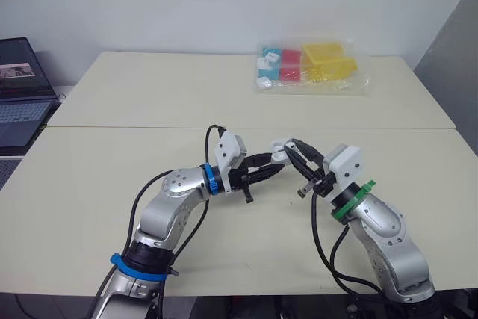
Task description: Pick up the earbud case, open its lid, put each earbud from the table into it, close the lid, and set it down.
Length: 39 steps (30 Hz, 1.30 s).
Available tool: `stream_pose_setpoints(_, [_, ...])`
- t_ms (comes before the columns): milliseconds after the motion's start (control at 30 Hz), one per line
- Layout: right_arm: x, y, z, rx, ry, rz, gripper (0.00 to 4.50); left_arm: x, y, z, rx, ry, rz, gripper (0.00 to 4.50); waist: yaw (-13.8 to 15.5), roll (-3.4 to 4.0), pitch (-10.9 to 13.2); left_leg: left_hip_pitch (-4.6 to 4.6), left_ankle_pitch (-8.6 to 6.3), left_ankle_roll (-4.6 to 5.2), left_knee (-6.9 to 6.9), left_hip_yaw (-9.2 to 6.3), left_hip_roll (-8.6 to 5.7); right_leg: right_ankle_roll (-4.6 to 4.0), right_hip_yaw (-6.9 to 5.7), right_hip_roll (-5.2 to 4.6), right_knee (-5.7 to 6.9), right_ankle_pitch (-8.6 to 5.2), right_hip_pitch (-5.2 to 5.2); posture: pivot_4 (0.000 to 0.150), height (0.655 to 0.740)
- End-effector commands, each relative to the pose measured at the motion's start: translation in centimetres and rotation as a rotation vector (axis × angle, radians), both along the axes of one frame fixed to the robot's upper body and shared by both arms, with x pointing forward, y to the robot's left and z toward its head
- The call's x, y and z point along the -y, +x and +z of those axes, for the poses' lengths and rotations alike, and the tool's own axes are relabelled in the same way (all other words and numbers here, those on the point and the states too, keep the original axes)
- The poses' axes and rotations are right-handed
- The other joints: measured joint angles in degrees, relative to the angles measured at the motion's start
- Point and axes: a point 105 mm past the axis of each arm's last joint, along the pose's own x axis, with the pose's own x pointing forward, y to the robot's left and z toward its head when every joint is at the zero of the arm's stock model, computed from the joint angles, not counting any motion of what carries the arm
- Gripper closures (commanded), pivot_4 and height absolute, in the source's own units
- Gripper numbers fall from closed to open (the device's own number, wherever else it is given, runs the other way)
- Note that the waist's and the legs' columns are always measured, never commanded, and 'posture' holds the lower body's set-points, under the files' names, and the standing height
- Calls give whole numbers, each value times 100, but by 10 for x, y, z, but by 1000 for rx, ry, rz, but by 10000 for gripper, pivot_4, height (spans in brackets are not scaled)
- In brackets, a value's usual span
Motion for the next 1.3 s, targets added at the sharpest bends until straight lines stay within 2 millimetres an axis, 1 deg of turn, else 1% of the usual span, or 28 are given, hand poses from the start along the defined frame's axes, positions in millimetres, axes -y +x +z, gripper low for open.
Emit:
stream_pose_setpoints(33, [-3, -7, 9, 20, 32, 32, 30986, 4, -5, 24, 88, -47, -20, 37184, 0, 0, 0, 0, 0, 0, 0, 0, 0, 0, 0, 0, 0, 0, 0, 1500, 7400])
stream_pose_setpoints(233, [0, -13, 9, 34, -20, 40, 9923, 3, -5, 23, 87, -40, -16, 37184, 0, 0, 0, -1, 0, 0, 0, 1, -1, 0, 1, -1, -1, 0, 0, 1500, 7400])
stream_pose_setpoints(367, [2, -16, 11, 39, -28, 39, 9508, 3, -5, 22, 87, -38, -14, 37184, 0, 0, 0, 1, 0, 0, 0, 1, -1, 0, 0, 0, 0, 0, 0, 1500, 7400])
stream_pose_setpoints(400, [7, -18, 14, 45, -35, 35, 9508, 2, -4, 21, 87, -34, -11, 37184, 0, 0, 0, 1, 0, 0, 0, 0, -1, 0, -1, 0, 0, 0, 0, 1500, 7400])
stream_pose_setpoints(500, [33, -31, 30, 66, -81, 9, 9508, 0, -4, 17, 91, -17, 2, 37184, 17, 0, 1, -3, 0, 0, -1, -2, 0, 1, -1, -2, -3, 0, 0, 1500, 7400])
stream_pose_setpoints(633, [55, -38, 37, 37, -120, -23, 9508, -1, -5, 13, 99, -5, 1, 37184, 14, -1, 0, -6, 0, 0, 0, 2, -1, 3, 1, -12, -10, 1, 2, 1500, 7400])
stream_pose_setpoints(667, [74, -33, 32, -24, -124, -100, 9508, 0, -6, 12, 101, -3, -3, 37184, 15, 0, 0, -3, 0, 0, 0, 3, -2, 3, 1, -11, -9, 1, 3, 1500, 7400])
stream_pose_setpoints(700, [87, -30, 28, -68, -124, -156, 9508, 0, -6, 12, 101, -2, -6, 37184, 15, 0, 0, -2, 0, 0, 0, 1, -1, 3, -1, -10, -8, 1, 3, 1500, 7400])
stream_pose_setpoints(733, [96, -28, 26, -98, -123, -192, 9508, 0, -7, 11, 102, -1, -7, 37184, 16, 0, 0, -1, 0, 0, 0, 1, -1, 3, -1, -10, -6, 1, 4, 1500, 7400])
stream_pose_setpoints(767, [109, -23, 17, -157, -173, -265, 9508, 1, -7, 11, 106, 3, -11, 37184, 17, 0, 0, -1, 0, 0, 0, 2, -2, 3, -1, -10, -5, 1, 4, 1500, 7400])
stream_pose_setpoints(800, [116, -19, 11, -193, -211, -310, 9508, 1, -7, 10, 109, 5, -14, 37184, 14, 0, 0, 0, 0, 0, 0, 2, -1, 2, 0, -10, -3, 1, 4, 1500, 7400])
stream_pose_setpoints(833, [128, -12, 5, -269, -214, -392, 9508, 1, -7, 10, 113, 7, -17, 37184, 4, 0, 0, 2, 0, 0, 1, 6, -2, 2, 3, -10, -1, 1, 4, 1500, 7400])
stream_pose_setpoints(867, [136, -8, 1, -322, -212, -447, 9508, 1, -7, 11, 116, 9, -19, 37184, 2, 0, 0, 5, 0, 0, 1, 8, -3, 1, 5, -9, -1, 2, 5, 1500, 7400])
stream_pose_setpoints(933, [140, 0, -4, -375, -293, -497, 9508, 1, -7, 10, 118, 11, -19, 37184, -8, 4, -1, 7, 0, 0, 1, 10, -2, -2, 6, -7, 1, 4, 4, 1500, 7400])
stream_pose_setpoints(967, [139, 5, -3, -401, -246, -497, 9508, 1, -7, 10, 119, 12, -20, 37184, -7, 4, -1, 10, 0, 0, 0, 12, -4, -3, 9, -6, 3, 4, 4, 1500, 7400])
stream_pose_setpoints(1033, [146, 18, -15, -551, -228, -553, 9508, 2, -8, 9, 126, 19, -31, 37184, -21, 1, 1, 13, 0, 0, 1, 12, -4, -5, 8, 5, 1, 3, 5, 1500, 7400])
stream_pose_setpoints(1100, [143, 28, -23, -646, -212, -546, 9508, 3, -9, 8, 128, 21, -37, 37184, -15, 1, 0, 11, 0, 0, 0, 12, -5, -13, 9, 14, -2, 9, 3, 1500, 7400])
stream_pose_setpoints(1200, [130, 43, -29, -698, -213, -482, 9508, 4, -11, 6, 128, 24, -43, 37184, -5, 1, 1, 2, 0, 0, -5, 8, -2, -20, 2, 24, -5, 4, -1, 1500, 7400])
stream_pose_setpoints(1300, [130, 52, -40, -724, -258, -473, 9508, 3, -11, 5, 129, 27, -41, 37184, 10, 1, 0, -29, 0, 1, -5, 9, -2, -20, 0, 25, -8, 4, -25, 1500, 7400])
